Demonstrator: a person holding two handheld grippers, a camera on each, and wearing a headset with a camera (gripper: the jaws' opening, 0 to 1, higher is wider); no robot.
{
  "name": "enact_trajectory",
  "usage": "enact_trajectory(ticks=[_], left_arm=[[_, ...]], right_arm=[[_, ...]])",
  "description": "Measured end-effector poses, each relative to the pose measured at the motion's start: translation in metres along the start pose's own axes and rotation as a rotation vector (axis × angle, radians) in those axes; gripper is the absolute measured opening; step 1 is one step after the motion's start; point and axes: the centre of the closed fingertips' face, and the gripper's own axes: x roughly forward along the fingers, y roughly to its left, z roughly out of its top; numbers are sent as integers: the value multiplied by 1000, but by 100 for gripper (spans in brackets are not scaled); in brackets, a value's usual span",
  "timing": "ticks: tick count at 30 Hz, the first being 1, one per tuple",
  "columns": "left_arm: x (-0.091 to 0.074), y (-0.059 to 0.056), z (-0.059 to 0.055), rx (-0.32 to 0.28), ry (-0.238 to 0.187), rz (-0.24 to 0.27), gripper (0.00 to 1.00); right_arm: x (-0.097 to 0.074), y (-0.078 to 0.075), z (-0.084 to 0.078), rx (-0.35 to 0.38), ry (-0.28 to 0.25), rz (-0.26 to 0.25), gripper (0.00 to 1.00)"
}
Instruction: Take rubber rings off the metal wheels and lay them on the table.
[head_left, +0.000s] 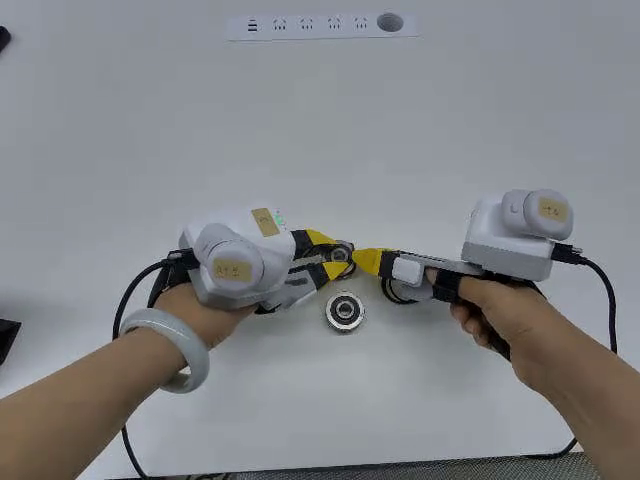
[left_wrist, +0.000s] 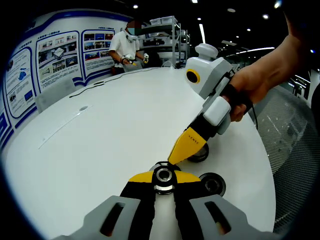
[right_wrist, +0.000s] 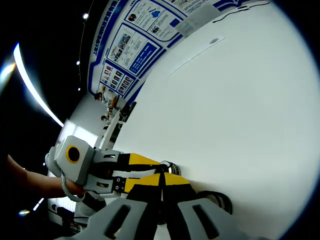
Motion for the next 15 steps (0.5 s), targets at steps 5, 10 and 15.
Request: enact_trajectory(ticks=[5, 10, 15], left_arm=[[0, 0, 0, -1, -1, 0, 14], [0, 0, 0, -1, -2, 0, 14], [0, 0, -1, -1, -2, 0, 14]], right_arm=[[1, 3, 0, 2, -2, 7, 2], [1, 4, 0, 5, -2, 9, 2], [1, 7, 0, 8, -5, 18, 2]])
